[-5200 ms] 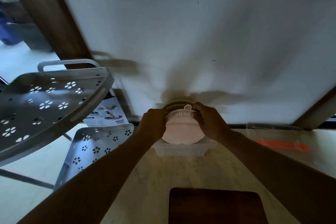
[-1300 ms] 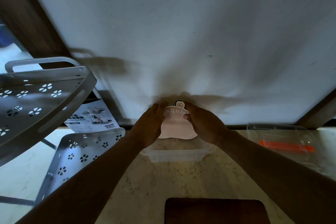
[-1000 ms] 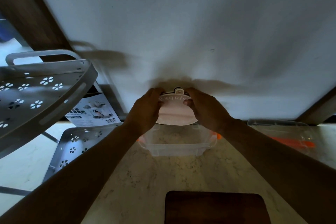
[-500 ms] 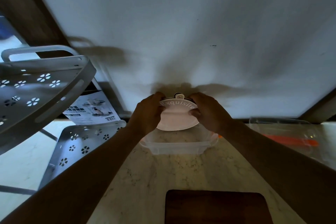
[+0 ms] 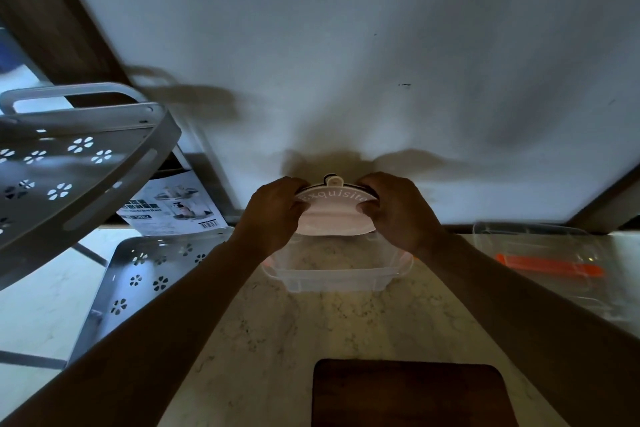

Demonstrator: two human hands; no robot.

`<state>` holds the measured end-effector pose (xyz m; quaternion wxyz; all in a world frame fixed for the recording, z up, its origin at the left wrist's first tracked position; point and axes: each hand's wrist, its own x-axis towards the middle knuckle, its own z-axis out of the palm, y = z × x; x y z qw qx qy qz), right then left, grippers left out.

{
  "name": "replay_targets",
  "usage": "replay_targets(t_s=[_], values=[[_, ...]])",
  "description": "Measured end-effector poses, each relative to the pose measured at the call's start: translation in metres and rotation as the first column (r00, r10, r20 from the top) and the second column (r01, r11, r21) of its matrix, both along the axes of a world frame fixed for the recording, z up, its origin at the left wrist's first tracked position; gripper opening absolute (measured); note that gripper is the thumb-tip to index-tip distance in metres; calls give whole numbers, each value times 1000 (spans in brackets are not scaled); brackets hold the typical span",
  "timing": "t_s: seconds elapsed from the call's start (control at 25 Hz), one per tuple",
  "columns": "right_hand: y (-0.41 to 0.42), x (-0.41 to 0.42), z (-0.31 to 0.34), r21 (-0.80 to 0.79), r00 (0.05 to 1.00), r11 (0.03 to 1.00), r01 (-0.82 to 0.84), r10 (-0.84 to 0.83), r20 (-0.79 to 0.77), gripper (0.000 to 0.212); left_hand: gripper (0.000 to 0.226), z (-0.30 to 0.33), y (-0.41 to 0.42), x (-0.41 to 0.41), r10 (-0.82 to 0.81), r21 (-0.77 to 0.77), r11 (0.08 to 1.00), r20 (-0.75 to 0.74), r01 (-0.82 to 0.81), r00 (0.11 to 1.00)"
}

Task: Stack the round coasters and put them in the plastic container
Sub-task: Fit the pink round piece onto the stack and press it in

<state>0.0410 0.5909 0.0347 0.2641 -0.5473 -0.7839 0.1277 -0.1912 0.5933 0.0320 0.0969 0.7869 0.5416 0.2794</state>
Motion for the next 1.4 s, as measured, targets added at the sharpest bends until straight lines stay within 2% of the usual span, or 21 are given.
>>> replay_targets(t_s=[0.08, 0.2, 0.4, 0.52, 0.68, 0.84, 0.96, 1.08, 1.2, 1.4], values=[[-3, -1, -3, 21, 999, 999, 31, -30, -25, 24, 25, 0, 0, 2, 2, -1, 1000, -11, -2, 1000], [-6, -6, -12, -9, 999, 999, 32, -32, 32, 27, 22, -5, 1, 5, -19, -51, 999, -119, 13, 993], [1, -2, -10, 12, 1000, 1000, 1, -2, 27, 24, 20, -6, 1, 3, 4, 21, 1000, -101, -2, 995], [2, -3, -10, -17, 991, 999, -31, 33, 130, 28, 20, -7, 1, 3, 13, -9, 1000, -94, -14, 995], [5, -1, -5, 6, 996, 1000, -26, 25, 80, 22, 24, -5, 2, 1, 6, 26, 1000, -80, -4, 997], [6, -1, 1, -69, 988, 997, -34, 44, 148, 15, 23, 5, 8, -1, -22, -42, 999, -113, 18, 993], [9, 2, 5, -52, 991, 998, -38, 45, 128, 15, 19, 8, 9, -1, -23, -67, 998, -75, 18, 997], [7, 0, 7, -79, 980, 994, -74, 87, 181, 14, 18, 8, 10, 0, 27, -142, 989, -58, -35, 998], [10, 2, 14, -43, 983, 993, -107, 112, 148, 11, 18, 14, 14, -4, 47, -128, 991, 12, -45, 999], [4, -1, 10, -99, 980, 992, -73, 90, 179, 13, 15, 11, 6, 1, 22, -149, 988, -75, -33, 997]])
